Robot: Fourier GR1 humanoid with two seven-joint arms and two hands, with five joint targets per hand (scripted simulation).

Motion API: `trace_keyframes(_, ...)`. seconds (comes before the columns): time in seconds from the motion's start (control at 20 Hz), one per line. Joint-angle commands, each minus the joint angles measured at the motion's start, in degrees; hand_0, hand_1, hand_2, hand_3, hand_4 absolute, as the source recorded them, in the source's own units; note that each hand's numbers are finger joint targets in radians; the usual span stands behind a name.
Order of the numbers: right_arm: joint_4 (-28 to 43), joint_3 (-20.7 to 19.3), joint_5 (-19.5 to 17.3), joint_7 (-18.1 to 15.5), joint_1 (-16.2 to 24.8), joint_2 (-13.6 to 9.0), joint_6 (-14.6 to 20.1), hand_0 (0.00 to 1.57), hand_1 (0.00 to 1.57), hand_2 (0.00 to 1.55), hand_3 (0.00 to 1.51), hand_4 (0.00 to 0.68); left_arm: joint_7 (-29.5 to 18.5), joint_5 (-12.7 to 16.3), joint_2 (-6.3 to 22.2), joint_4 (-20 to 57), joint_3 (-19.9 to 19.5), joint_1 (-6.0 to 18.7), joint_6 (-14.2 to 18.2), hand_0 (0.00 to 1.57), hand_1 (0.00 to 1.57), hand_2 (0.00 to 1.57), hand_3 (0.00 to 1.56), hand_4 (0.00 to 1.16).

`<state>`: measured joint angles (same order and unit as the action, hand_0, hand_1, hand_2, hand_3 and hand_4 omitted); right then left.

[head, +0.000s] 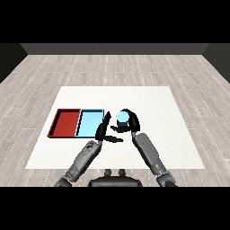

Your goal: Pick the blue can and put it in the blue box

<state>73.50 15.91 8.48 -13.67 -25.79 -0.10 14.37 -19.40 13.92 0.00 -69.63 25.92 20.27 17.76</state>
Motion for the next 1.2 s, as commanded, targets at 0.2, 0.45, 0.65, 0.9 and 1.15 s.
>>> trace_keyframes(0.2,-0.18,5.33,2.13,-0.59,-0.95,0.1,3.55,1.44,1.44,1.46,1.37,0.559,-3.43,5.28,0.0,6.37,3.78,2.79,2.06,0.0,0.0,0.0,0.0,0.0)
trace_keyframes(0.45,-3.4,0.18,1.44,-2.12,-2.81,0.1,-1.5,1.44,1.44,1.46,1.37,0.561,-2.75,5.73,0.0,6.74,4.22,3.47,2.07,0.0,0.0,0.0,0.0,0.0)
trace_keyframes(0.65,-1.72,0.6,1.59,-3.53,0.3,-0.56,-3.11,1.42,1.42,1.46,1.36,0.559,-3.46,4.86,0.0,8.8,1.85,4.1,1.19,0.0,0.0,0.0,0.0,0.0)
trace_keyframes(0.9,-2.65,9.72,6.18,-3.85,-4.04,0.1,8.18,1.43,1.43,1.46,1.37,0.552,0.03,7.2,0.0,5.27,8.94,5.33,7.84,0.0,0.0,0.0,0.0,0.0)
trace_keyframes(1.15,-2.48,7.19,5.45,-4.55,-2.65,0.1,3.39,1.43,1.43,1.46,1.38,0.551,-4.73,10.04,0.0,11.02,8.24,6.79,5.17,0.0,0.0,0.0,0.0,0.0)
